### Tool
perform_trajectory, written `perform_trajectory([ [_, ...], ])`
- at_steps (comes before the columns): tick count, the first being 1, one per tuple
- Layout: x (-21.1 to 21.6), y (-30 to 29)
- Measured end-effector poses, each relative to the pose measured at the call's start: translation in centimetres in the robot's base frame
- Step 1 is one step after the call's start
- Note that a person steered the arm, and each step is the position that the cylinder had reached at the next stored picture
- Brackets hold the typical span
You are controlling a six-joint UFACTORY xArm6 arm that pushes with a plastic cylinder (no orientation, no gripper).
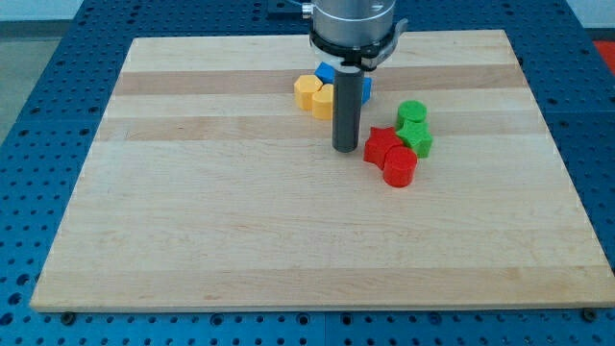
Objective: Bring the blue blocks above the hexagon
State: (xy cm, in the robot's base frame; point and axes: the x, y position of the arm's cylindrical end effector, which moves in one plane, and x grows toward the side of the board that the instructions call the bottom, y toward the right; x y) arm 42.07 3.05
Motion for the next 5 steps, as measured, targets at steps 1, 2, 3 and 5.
perform_trajectory([
  [1,-0.1,0.0],
  [2,-1.4,0.1],
  [3,-3.1,0.2],
  [5,-6.0,4.2],
])
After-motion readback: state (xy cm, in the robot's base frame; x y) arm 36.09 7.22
